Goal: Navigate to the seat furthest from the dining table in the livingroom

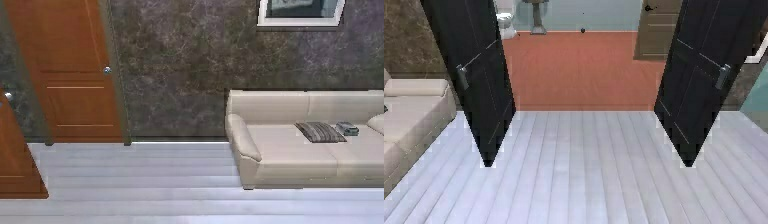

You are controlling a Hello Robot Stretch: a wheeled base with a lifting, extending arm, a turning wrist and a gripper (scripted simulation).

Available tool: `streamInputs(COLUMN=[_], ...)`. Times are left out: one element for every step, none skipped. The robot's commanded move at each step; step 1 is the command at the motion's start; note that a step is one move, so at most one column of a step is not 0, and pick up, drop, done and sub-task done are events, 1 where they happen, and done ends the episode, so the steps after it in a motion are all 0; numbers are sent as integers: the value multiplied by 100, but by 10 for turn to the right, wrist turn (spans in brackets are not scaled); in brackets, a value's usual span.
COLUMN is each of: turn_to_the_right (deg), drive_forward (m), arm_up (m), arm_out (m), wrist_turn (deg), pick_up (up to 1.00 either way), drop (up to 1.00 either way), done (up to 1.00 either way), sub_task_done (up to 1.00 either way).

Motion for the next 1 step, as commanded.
streamInputs(turn_to_the_right=[-90], drive_forward=[0], arm_up=[0], arm_out=[0], wrist_turn=[0], pick_up=[0], drop=[0], done=[0], sub_task_done=[0])
